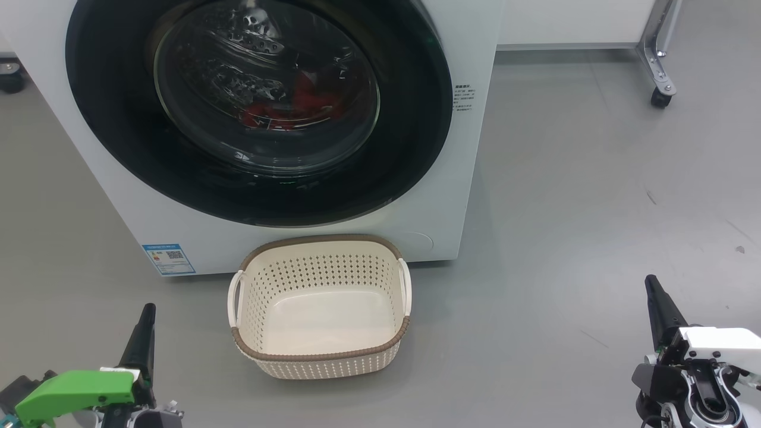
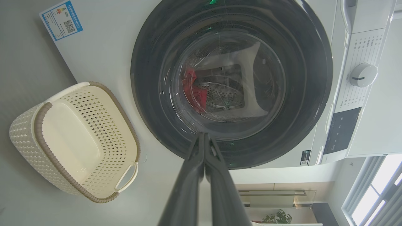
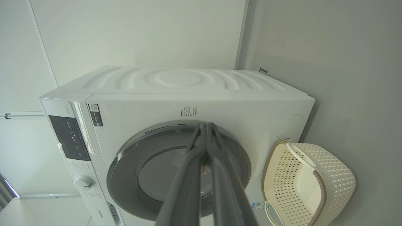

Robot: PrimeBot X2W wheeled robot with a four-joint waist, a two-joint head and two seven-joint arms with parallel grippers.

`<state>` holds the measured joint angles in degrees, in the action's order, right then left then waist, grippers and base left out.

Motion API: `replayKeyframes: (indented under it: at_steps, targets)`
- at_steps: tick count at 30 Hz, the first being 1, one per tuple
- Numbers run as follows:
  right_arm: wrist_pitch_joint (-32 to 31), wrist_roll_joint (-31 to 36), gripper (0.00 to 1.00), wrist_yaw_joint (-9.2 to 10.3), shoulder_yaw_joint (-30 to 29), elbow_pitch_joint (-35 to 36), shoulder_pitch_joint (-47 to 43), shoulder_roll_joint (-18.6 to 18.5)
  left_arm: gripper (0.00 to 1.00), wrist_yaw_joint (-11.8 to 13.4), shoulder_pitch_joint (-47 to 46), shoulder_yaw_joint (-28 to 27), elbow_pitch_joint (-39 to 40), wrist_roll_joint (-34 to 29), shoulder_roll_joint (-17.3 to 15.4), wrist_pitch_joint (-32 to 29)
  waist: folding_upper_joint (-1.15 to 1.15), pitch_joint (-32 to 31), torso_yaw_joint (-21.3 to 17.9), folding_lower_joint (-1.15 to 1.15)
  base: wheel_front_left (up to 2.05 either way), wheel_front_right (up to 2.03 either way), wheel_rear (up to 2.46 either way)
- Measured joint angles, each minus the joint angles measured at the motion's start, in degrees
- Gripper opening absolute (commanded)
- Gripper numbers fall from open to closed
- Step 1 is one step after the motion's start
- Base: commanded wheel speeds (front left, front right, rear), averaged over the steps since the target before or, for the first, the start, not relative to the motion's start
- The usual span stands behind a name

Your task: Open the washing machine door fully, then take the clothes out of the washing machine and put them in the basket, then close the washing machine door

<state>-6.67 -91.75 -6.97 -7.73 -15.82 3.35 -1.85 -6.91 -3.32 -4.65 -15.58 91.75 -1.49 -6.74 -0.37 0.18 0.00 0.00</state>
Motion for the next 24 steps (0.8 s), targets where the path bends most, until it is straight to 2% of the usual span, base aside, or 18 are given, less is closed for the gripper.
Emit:
replayKeyframes:
  at_steps: [24]
  targets:
    - [0.0, 0.0, 0.00, 0.04, 0.0, -1.0, -0.6, 0.4, 0.00, 0.1, 0.5, 0.1, -1.1, 0.0, 0.5, 0.0, 0.00, 0.0, 0.0, 0.00, 0.00, 0.00, 0.00]
